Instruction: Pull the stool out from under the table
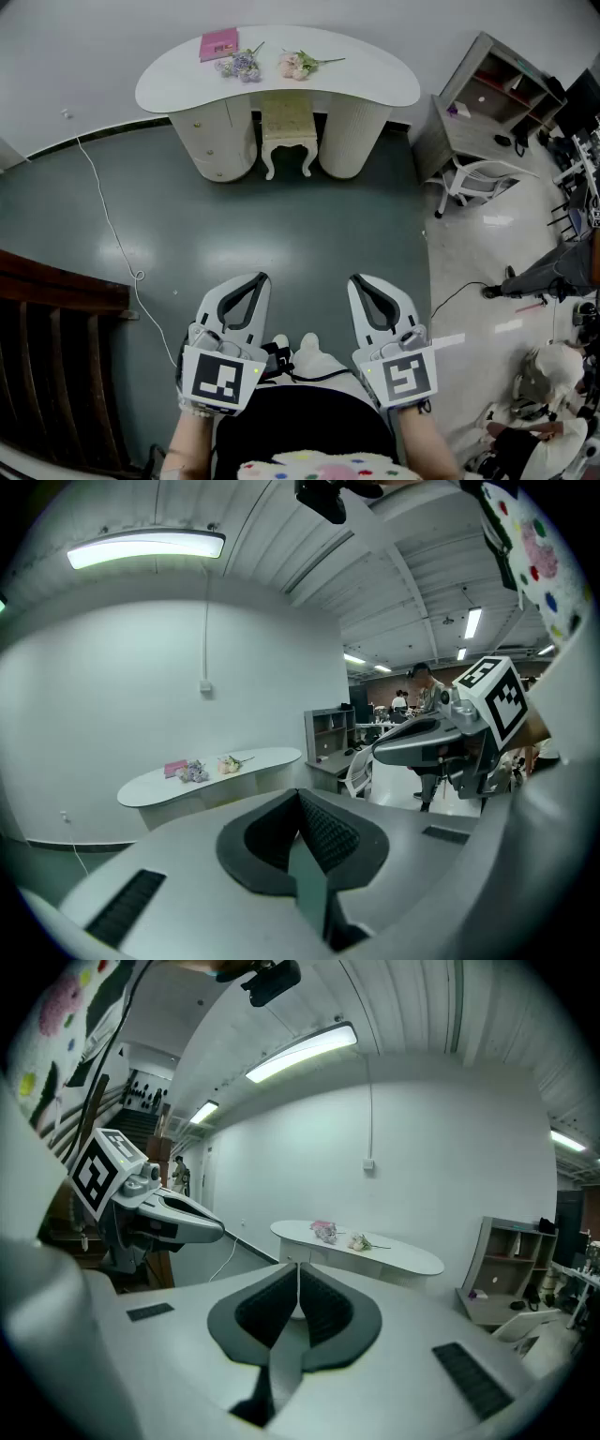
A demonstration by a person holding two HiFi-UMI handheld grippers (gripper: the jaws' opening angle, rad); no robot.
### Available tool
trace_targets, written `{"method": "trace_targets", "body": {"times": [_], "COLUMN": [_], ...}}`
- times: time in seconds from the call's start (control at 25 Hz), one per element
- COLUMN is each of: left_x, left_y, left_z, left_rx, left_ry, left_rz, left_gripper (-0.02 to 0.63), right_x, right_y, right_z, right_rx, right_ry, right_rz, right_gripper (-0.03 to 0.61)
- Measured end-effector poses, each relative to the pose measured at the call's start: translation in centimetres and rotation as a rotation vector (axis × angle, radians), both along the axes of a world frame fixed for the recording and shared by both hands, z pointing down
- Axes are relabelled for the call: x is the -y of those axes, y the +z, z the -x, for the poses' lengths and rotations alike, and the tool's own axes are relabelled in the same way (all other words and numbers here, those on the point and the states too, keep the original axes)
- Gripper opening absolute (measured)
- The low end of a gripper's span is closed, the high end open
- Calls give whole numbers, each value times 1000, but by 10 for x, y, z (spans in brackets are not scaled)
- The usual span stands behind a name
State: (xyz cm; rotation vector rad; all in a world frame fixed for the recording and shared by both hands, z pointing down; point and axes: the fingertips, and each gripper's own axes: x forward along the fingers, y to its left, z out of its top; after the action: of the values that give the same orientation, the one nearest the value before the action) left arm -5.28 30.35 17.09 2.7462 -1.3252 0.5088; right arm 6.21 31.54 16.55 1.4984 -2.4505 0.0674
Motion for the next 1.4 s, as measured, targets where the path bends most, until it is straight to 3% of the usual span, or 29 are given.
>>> {"method": "trace_targets", "body": {"times": [0.68, 1.4], "left_x": [-6, -2], "left_y": [6, 1], "left_z": [-1, -10], "left_rx": [-16, -45], "left_ry": [-41, -137], "left_rz": [21, 41], "left_gripper": [17, 17], "right_x": [-10, 4], "right_y": [11, 11], "right_z": [-3, -29], "right_rx": [-40, 37], "right_ry": [-37, -30], "right_rz": [5, 11], "right_gripper": [37, 37]}}
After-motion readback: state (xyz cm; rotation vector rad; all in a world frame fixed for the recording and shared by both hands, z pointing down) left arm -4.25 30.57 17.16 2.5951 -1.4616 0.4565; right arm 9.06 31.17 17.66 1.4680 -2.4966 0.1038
